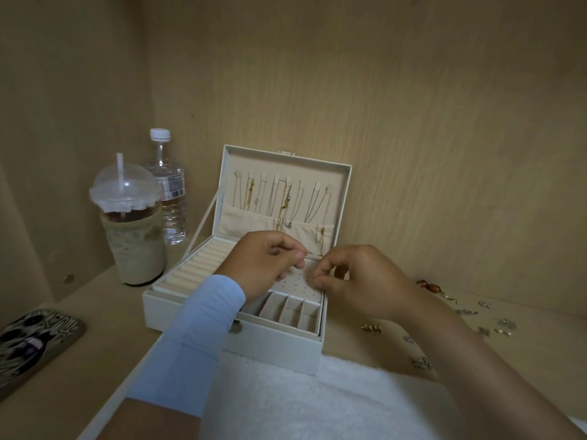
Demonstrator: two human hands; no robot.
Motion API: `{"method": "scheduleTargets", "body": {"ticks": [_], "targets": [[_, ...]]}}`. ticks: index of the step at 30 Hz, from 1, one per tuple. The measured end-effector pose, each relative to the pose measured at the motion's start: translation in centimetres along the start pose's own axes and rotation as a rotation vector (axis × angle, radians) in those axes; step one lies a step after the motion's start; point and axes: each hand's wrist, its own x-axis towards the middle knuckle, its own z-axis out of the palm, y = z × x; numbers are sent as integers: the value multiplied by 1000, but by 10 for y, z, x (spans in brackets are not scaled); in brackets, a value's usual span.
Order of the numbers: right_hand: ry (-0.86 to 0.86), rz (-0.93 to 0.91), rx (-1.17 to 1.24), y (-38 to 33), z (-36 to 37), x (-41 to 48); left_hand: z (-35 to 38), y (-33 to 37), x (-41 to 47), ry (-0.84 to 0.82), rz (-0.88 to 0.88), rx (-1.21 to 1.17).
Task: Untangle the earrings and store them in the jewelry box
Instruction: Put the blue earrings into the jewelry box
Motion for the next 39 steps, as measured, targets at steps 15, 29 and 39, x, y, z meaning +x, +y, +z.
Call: {"method": "scheduleTargets", "body": {"ticks": [15, 29, 39], "targets": [[50, 91, 173, 1, 0, 1, 1, 4, -2, -41, -8, -17], [138, -20, 473, -4, -3, 2, 2, 13, -8, -84, 37, 29], [149, 9, 441, -4, 2, 2, 7, 8, -6, -79, 37, 60]]}}
